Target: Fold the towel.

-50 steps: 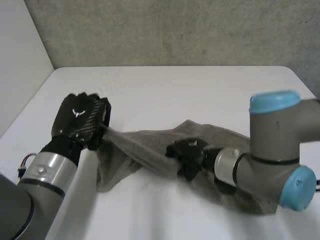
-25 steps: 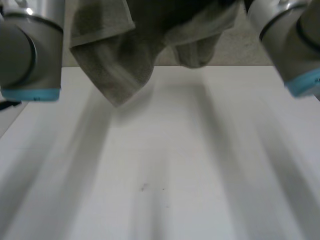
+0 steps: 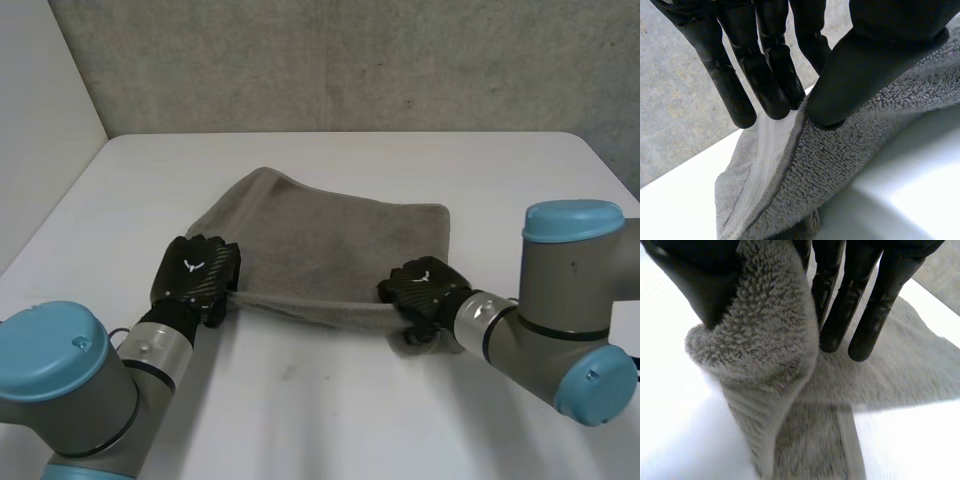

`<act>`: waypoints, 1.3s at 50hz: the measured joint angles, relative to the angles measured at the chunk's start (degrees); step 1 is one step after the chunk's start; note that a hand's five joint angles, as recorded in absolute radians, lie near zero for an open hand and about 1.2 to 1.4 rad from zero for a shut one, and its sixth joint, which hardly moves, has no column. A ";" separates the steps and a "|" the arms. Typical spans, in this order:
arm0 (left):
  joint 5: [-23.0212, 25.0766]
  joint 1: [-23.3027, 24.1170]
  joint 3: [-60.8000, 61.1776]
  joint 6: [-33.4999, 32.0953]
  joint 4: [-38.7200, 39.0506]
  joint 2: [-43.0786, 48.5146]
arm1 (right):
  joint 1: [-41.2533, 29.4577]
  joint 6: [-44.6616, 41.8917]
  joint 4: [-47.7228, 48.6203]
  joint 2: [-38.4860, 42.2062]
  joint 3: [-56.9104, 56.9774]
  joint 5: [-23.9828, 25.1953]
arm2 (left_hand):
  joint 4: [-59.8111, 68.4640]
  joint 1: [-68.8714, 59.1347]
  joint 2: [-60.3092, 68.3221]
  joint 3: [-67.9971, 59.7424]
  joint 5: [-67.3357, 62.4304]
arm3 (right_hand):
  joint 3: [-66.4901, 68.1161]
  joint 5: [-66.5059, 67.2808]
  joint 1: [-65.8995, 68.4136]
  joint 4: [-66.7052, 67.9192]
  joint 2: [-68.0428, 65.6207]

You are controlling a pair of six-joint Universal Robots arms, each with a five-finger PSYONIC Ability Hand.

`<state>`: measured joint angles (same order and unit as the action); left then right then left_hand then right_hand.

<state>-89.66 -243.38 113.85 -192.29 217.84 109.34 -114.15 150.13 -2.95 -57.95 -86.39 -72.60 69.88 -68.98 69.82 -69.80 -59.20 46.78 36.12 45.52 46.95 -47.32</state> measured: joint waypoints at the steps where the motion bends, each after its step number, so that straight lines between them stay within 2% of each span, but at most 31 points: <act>1: 0.00 -0.01 0.00 0.00 -0.01 -0.16 | 0.20 0.26 0.21 -0.26 -0.30 -0.16 | 0.00 0.00 0.00 0.00 0.00 | -2.68 -2.57 -2.19 -2.67 2.91; 3: -0.02 -0.05 -0.08 0.00 0.04 -1.21 | 1.30 2.16 1.38 -1.96 -1.84 -0.89 | 0.00 0.00 0.00 0.00 0.00 | -9.15 -8.81 -8.30 -9.50 8.94; 7: -0.04 -0.12 -0.15 0.05 0.20 -2.55 | 3.13 7.24 2.77 -4.71 -4.30 -1.39 | 0.00 0.00 0.00 0.00 0.00 | -13.96 -13.80 -12.92 -14.00 14.05; 15: -0.07 -0.25 0.08 0.08 0.44 -3.21 | 6.40 18.19 3.29 -7.33 -8.78 -1.15 | 0.00 0.00 0.00 0.00 0.00 | -14.90 -14.61 -14.15 -14.70 14.61; 21: -0.07 -0.39 0.02 0.08 0.47 -3.13 | 7.75 21.32 2.94 -7.30 -11.75 -0.81 | 0.00 0.00 0.00 0.00 0.00 | -14.90 -14.59 -14.14 -14.70 14.61; 28: -0.01 -0.64 -0.08 0.10 0.41 -3.56 | 8.50 21.55 2.85 -7.59 -14.42 -0.61 | 0.00 0.00 0.00 0.00 0.00 | -16.07 -14.62 -15.14 -15.33 16.00; 36: 0.01 -1.16 -0.04 0.14 0.38 -3.90 | 9.91 20.61 2.84 -8.71 -16.97 1.59 | 0.00 0.00 0.00 0.00 0.00 | -24.62 -21.40 -24.16 -26.63 25.03; 41: 0.01 -1.26 -0.03 0.15 0.38 -3.85 | 10.69 20.21 2.76 -9.91 -17.80 2.74 | 0.00 0.00 0.00 0.00 0.00 | -24.81 -23.37 -25.32 -28.07 25.35; 45: 0.02 -1.49 -0.04 0.15 0.36 -3.89 | 11.65 19.75 2.59 -11.97 -18.43 3.18 | 0.00 0.00 0.00 0.00 0.00 | -8.26 -7.17 -7.02 -8.65 8.20; 47: 0.02 -1.81 -0.04 0.15 0.31 -3.99 | 12.08 19.22 2.50 -13.09 -18.58 3.20 | 0.00 0.00 0.00 0.00 0.00 | -14.33 -13.99 -13.12 -14.25 14.67; 49: 0.02 -2.23 -0.04 0.15 0.22 -4.23 | 12.42 18.45 2.28 -14.12 -18.60 3.13 | 0.00 0.00 0.00 0.00 0.00 | -26.73 -26.43 -26.08 -26.94 27.38; 51: 0.02 -2.68 -0.04 0.16 0.11 -4.57 | 12.61 17.66 1.74 -14.72 -18.58 3.08 | 0.00 0.00 0.00 0.00 0.00 | -32.42 -31.31 -30.92 -32.03 32.75; 60: 0.09 -4.29 0.00 0.17 -0.14 -5.54 | 12.64 15.15 -4.56 -15.23 -17.85 4.64 | 0.00 -0.29 0.00 0.00 -0.01 | -32.83 -31.45 -32.01 -32.08 32.95; 65: 0.10 -4.80 -0.01 0.16 -0.08 -5.46 | 13.05 11.72 -10.74 -15.13 -17.21 7.92 | 0.00 -0.29 0.00 0.00 -0.02 | -32.83 -31.45 -32.09 -32.08 32.95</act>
<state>-89.56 -248.18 113.83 -192.13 217.76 103.87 -101.10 161.85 -13.68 -73.08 -103.60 -64.68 69.89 -69.27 69.82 -69.80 -59.21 13.94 4.67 13.43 14.87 -14.37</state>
